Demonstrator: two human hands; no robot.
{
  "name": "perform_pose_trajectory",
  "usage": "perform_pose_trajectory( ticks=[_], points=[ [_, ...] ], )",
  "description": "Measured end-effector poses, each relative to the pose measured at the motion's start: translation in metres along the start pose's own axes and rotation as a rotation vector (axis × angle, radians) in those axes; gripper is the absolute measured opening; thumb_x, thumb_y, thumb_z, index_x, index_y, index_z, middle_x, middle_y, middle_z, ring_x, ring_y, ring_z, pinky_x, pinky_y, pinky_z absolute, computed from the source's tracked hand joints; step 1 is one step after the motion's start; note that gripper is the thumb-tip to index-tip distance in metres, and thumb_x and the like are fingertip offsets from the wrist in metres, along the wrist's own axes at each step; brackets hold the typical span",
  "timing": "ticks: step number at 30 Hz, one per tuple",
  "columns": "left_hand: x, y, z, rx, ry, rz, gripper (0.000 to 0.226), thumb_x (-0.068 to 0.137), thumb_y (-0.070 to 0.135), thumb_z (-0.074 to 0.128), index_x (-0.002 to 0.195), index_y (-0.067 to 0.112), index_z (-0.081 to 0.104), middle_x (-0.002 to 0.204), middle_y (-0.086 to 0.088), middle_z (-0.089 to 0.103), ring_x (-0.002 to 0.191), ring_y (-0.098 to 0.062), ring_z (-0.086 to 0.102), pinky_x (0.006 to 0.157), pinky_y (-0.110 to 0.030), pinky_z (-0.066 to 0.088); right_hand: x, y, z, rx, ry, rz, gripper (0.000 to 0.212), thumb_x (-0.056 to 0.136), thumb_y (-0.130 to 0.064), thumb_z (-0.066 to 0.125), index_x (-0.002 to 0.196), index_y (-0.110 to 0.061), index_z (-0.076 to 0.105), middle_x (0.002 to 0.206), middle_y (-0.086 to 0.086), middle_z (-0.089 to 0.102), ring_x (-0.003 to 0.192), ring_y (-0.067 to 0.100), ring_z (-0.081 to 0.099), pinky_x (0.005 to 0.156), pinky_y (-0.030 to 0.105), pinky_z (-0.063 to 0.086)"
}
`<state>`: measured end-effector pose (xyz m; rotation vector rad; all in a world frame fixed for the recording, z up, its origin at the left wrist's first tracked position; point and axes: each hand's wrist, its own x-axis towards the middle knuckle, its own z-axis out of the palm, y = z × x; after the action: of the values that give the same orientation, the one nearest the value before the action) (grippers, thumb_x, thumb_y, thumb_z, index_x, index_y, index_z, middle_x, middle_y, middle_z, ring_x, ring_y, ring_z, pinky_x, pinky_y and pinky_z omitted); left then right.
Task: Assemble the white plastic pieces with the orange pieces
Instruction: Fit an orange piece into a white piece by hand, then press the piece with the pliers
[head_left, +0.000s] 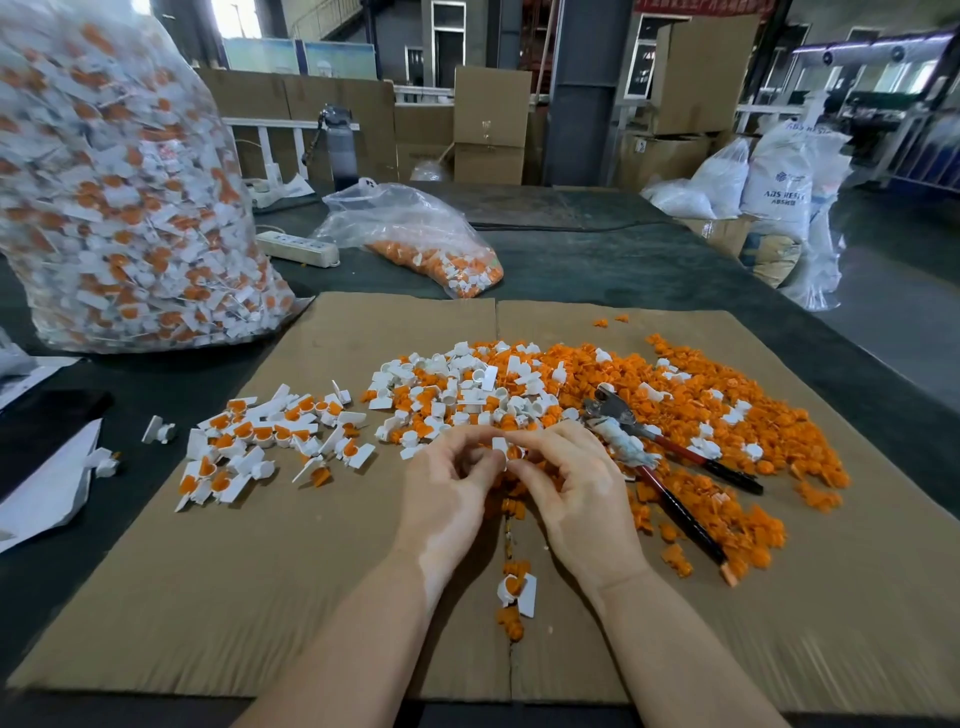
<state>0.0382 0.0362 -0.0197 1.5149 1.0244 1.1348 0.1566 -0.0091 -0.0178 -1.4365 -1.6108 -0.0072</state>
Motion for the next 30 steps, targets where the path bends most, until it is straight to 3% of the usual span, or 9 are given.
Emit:
perform_pose_trajectory(
  ticks=[4,7,10,14,16,20,26,28,30],
  points=[
    [0.000,0.001,0.001,-0.021,0.004,-0.009,0.016,0.088,0.012,0.062,0.094,0.027,0.066,0.077,-0.004,0.068,0.072,-0.009,0.063,0.062,-0.010,0.048,0.000,-0.001,0.000,-0.022,-0.011,0.004,0.024,0.085,-0.010,0.065,0.109,-0.015,0.069,0.087,-0.001,0.058,0.085,0.012,0.053,0.078,0.025,0.049],
    [0.000,0.002,0.000,-0.023,0.008,-0.003,0.012,0.086,0.014,0.065,0.098,0.019,0.066,0.077,-0.005,0.067,0.066,-0.002,0.060,0.058,-0.008,0.045,-0.001,-0.002,0.000,-0.051,-0.008,0.007,0.026,0.084,-0.010,0.067,0.110,-0.013,0.068,0.088,0.001,0.059,0.087,0.013,0.054,0.079,0.027,0.050],
    [0.002,0.003,0.000,-0.017,0.025,-0.009,0.013,0.085,0.013,0.066,0.098,0.017,0.066,0.076,-0.003,0.066,0.062,0.002,0.058,0.057,-0.006,0.043,0.000,-0.003,-0.005,-0.138,0.031,0.051,0.031,0.084,-0.019,0.069,0.113,-0.010,0.066,0.101,0.002,0.065,0.100,0.016,0.058,0.092,0.033,0.045],
    [0.002,0.002,0.000,-0.027,0.046,-0.018,0.011,0.085,0.013,0.066,0.096,0.016,0.066,0.076,-0.003,0.065,0.062,0.002,0.055,0.056,-0.005,0.042,0.010,0.007,-0.027,-0.477,0.038,0.402,0.045,0.091,-0.039,0.053,0.129,-0.016,0.051,0.127,0.002,0.054,0.119,0.017,0.047,0.101,0.036,0.031],
    [0.002,0.002,0.000,-0.017,0.046,-0.015,0.009,0.087,0.013,0.065,0.095,0.016,0.066,0.076,-0.006,0.065,0.062,0.001,0.055,0.055,-0.005,0.042,0.014,0.017,-0.044,-0.702,-0.111,0.611,0.046,0.090,-0.043,0.047,0.127,-0.016,0.047,0.133,0.006,0.046,0.123,0.022,0.040,0.103,0.043,0.028],
    [0.004,0.004,0.001,-0.011,0.056,-0.024,0.010,0.086,0.012,0.064,0.088,0.022,0.064,0.073,-0.006,0.065,0.058,0.002,0.054,0.056,-0.006,0.044,0.019,0.030,-0.066,-0.798,-0.401,0.848,0.053,0.084,-0.055,0.047,0.122,-0.018,0.048,0.140,0.011,0.033,0.129,0.029,0.028,0.106,0.051,0.019],
    [0.008,0.006,0.002,-0.019,0.083,-0.056,0.007,0.086,0.013,0.065,0.093,0.016,0.067,0.068,-0.003,0.063,0.056,0.004,0.054,0.056,-0.005,0.043,0.018,0.030,-0.069,-0.853,-0.300,0.648,0.049,0.085,-0.057,0.049,0.110,-0.016,0.046,0.120,0.008,0.049,0.115,0.027,0.043,0.096,0.042,0.034],
    [0.012,0.009,0.004,-0.074,0.114,-0.091,0.008,0.086,0.014,0.066,0.093,0.017,0.067,0.065,0.002,0.066,0.058,0.004,0.059,0.065,-0.010,0.046,0.022,0.023,-0.070,-0.767,-0.263,0.579,0.044,0.086,-0.054,0.049,0.105,-0.015,0.044,0.102,0.003,0.056,0.099,0.023,0.052,0.082,0.036,0.042],
    [0.018,0.013,0.005,-0.134,0.133,-0.140,0.006,0.084,0.016,0.068,0.089,0.020,0.067,0.066,0.008,0.069,0.067,0.001,0.064,0.080,-0.024,0.050,0.027,0.011,-0.070,-0.586,-0.292,0.573,0.038,0.089,-0.052,0.047,0.102,-0.015,0.044,0.085,-0.003,0.054,0.080,0.017,0.053,0.063,0.030,0.040]
  ],
)
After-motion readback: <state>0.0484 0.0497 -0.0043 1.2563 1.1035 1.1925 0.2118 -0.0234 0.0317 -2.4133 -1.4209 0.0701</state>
